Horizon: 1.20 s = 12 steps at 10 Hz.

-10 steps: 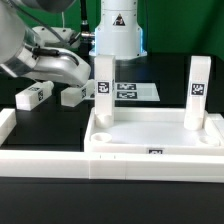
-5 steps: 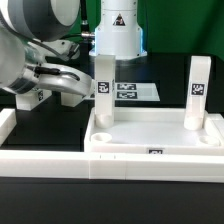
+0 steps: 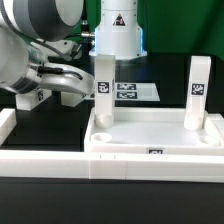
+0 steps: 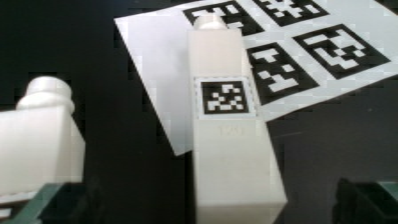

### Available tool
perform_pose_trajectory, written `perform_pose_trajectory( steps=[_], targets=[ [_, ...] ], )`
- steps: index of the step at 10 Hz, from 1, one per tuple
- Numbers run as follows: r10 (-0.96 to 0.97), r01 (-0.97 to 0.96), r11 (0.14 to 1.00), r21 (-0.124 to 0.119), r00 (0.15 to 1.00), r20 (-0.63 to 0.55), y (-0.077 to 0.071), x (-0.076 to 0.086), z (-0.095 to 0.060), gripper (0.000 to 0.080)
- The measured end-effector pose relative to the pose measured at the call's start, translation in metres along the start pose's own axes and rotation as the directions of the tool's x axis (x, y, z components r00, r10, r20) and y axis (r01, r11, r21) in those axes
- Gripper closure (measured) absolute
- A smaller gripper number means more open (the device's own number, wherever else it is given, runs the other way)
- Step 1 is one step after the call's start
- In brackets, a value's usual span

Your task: Assemble desk

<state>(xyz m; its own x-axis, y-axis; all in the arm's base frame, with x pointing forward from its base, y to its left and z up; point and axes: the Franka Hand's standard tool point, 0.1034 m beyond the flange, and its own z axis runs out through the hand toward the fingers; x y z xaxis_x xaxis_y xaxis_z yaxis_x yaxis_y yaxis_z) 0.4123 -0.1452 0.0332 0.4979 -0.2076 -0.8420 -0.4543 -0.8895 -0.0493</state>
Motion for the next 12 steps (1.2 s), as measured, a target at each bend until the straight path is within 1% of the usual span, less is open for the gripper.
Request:
perform_pose_trajectory(
  steps=[2,4,5,8,11,12],
  targets=[
    [0.010,-0.010,1.000,-0.009,1.000,0.002,-0.003,-0.004,0.019,0.0150],
    [0.009,-0.008,1.000,-0.016,1.000,0.006,-0.005,-0.004,0.027,0.0150],
    [0.010,-0.010,1.000,-0.021,1.000,0.006,-0.005,-0.002,0.035,0.0150],
    [0.010,-0.010,1.000,-0.030,1.000,0.006,-0.006,-0.001,0.044,0.0150],
    [0.011,-0.011,0.999,-0.031,1.000,0.008,-0.005,0.000,0.046,0.0150],
    [0.011,-0.010,0.999,-0.031,1.000,0.007,-0.006,0.000,0.045,0.0257]
  ],
)
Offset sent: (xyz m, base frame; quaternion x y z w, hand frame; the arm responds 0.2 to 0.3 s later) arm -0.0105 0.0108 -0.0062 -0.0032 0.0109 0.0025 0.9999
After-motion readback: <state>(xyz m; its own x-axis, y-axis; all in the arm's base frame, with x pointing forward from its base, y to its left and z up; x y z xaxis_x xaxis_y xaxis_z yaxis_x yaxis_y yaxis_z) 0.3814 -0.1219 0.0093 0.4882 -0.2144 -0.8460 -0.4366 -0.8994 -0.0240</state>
